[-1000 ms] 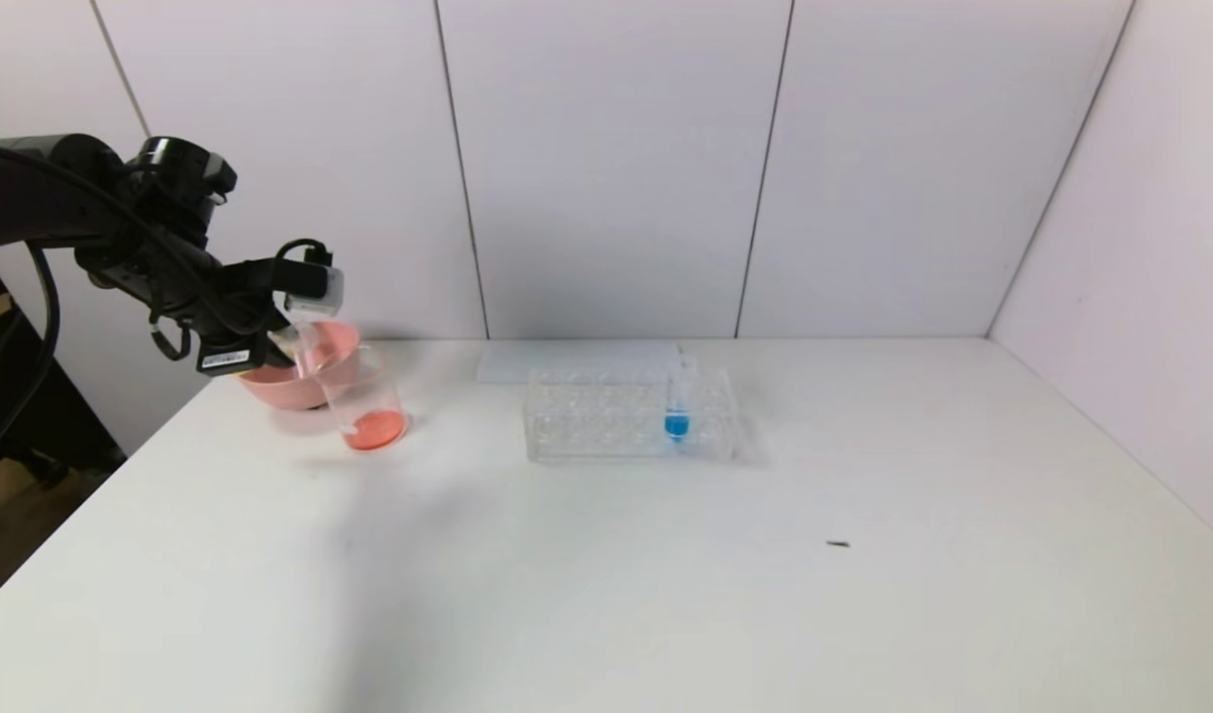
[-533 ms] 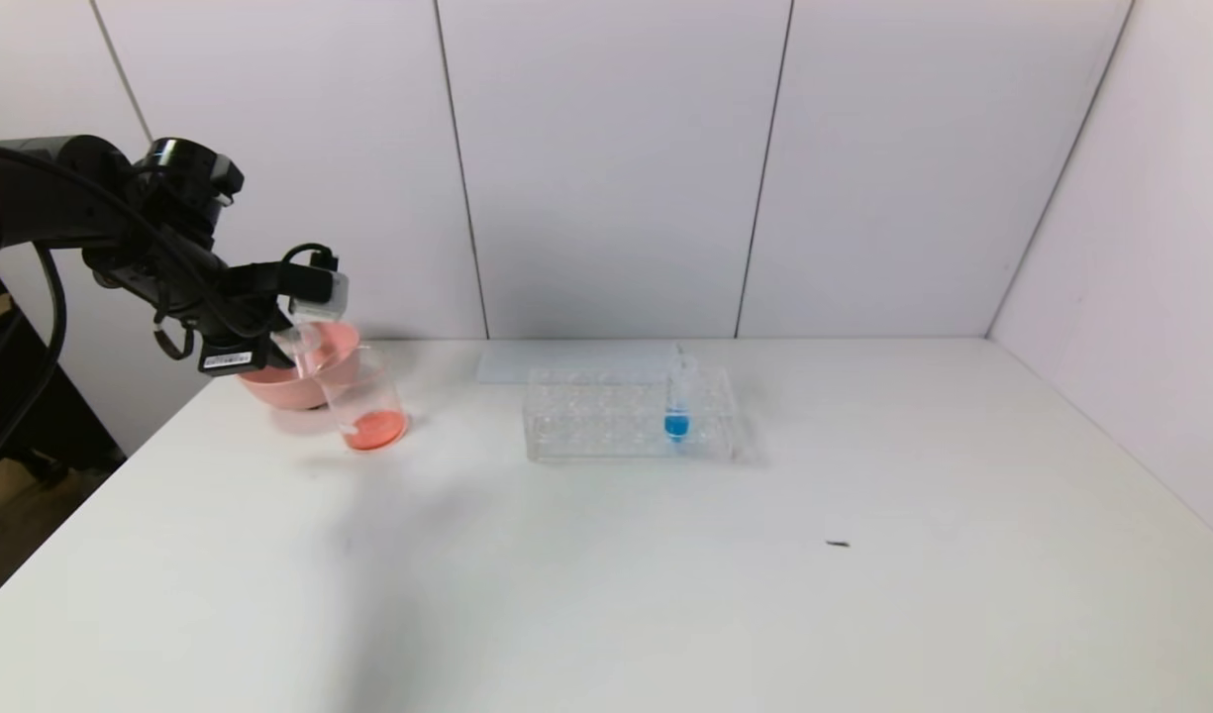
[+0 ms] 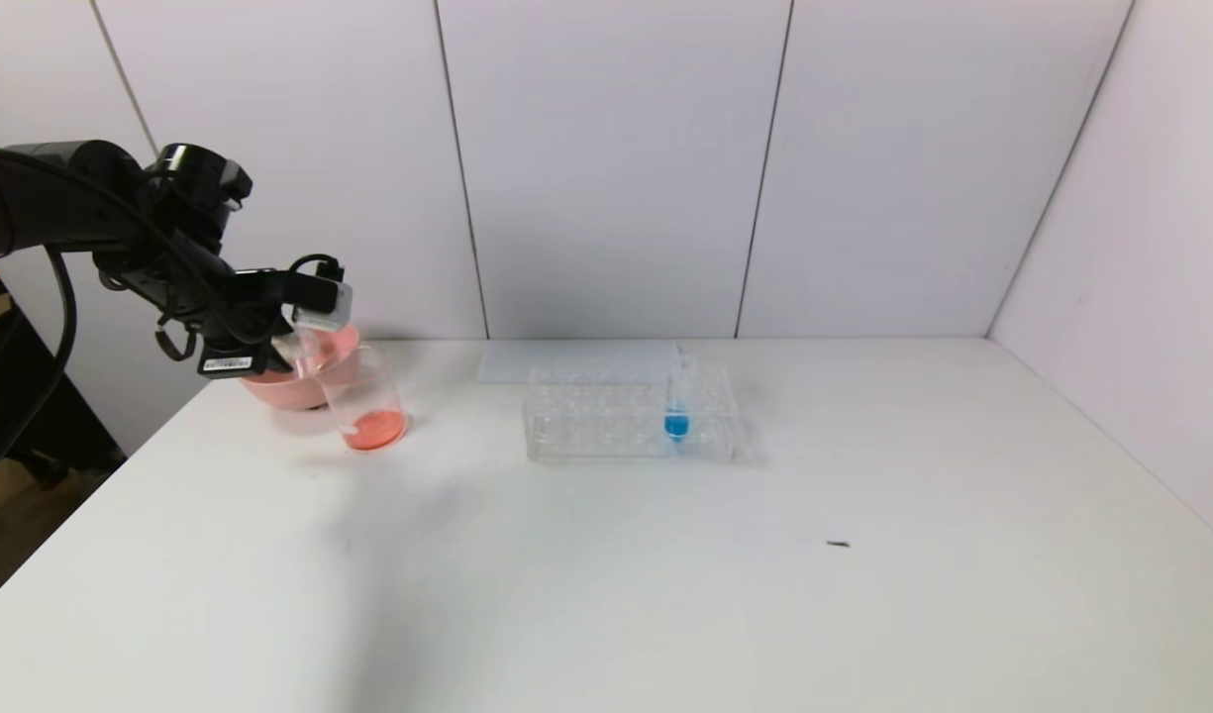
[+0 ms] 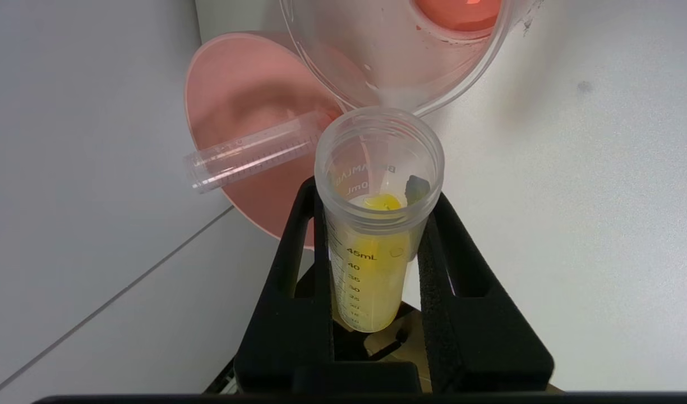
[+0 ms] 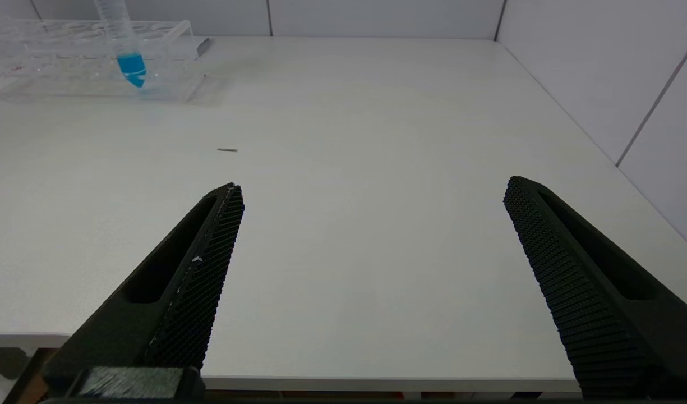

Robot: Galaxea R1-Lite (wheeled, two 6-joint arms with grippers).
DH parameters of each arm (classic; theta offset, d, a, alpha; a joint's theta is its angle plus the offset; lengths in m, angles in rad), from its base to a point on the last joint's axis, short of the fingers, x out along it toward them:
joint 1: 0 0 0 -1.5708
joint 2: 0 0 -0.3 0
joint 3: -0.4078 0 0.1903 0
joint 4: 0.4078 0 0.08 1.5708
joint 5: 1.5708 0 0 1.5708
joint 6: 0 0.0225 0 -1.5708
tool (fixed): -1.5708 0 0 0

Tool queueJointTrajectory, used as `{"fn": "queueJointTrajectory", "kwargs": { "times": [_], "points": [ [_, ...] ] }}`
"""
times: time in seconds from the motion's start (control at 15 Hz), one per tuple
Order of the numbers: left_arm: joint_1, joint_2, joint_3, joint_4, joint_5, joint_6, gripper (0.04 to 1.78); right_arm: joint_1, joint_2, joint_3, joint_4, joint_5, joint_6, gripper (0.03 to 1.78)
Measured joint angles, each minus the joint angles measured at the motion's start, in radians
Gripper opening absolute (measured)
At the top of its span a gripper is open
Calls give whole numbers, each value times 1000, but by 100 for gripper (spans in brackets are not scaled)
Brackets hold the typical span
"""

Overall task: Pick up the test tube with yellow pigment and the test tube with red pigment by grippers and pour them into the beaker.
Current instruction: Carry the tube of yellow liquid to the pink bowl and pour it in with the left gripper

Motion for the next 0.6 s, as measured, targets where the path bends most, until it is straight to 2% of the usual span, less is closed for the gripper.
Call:
{"fn": "queueJointTrajectory", "kwargs": {
  "times": [0.6],
  "points": [
    [-17,2,0,6,36,33,45,0,0,0,0,0,0,170]
  ]
}}
